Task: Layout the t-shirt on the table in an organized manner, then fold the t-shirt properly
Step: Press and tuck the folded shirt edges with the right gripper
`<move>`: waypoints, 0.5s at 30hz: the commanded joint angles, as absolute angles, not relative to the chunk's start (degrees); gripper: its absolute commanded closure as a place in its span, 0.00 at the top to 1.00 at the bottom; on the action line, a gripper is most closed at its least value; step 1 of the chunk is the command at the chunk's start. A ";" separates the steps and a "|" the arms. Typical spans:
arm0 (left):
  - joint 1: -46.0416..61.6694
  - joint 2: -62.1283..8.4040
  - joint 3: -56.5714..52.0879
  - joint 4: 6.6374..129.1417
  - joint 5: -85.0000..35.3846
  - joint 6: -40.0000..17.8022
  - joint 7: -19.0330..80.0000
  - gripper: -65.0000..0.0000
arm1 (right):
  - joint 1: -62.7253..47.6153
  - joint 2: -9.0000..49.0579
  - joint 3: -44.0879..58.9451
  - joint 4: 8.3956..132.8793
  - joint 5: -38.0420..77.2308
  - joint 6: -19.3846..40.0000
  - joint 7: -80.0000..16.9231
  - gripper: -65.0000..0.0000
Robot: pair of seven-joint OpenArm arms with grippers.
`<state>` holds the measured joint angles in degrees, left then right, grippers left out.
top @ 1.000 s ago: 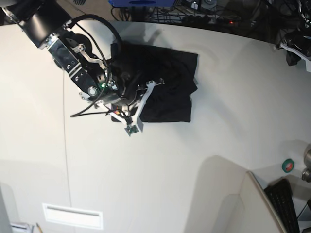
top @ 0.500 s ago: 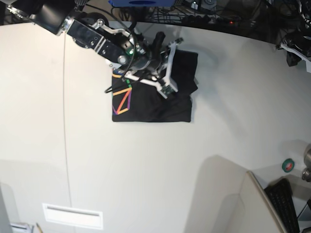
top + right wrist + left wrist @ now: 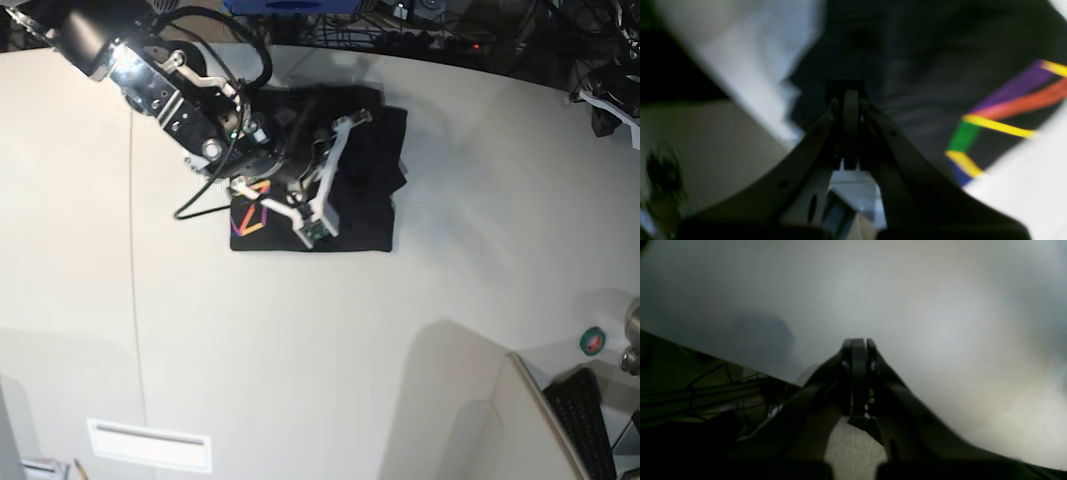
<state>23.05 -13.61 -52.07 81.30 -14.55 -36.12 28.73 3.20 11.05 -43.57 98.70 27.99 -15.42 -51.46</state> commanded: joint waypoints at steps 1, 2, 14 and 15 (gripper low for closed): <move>23.43 -14.55 -52.53 82.15 -14.99 -36.44 27.56 0.00 | 4.09 10.68 -42.07 97.98 28.53 -15.16 -50.95 0.00; 23.43 -14.55 -52.53 82.15 -14.99 -36.44 27.56 0.00 | 4.18 10.68 -40.75 96.13 28.53 -14.99 -50.86 0.00; 23.16 -14.46 -52.53 82.15 -14.99 -36.44 27.56 0.00 | 8.13 5.58 -44.00 80.13 28.70 -14.90 -43.12 0.00; 23.16 -14.46 -52.53 82.15 -14.99 -36.44 27.56 0.00 | 8.40 4.35 -44.00 79.52 28.70 -14.90 -43.03 0.00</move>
<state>22.98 -13.34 -52.07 81.30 -14.52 -36.12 28.75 6.98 4.97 -44.12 78.50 28.16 -15.20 -44.05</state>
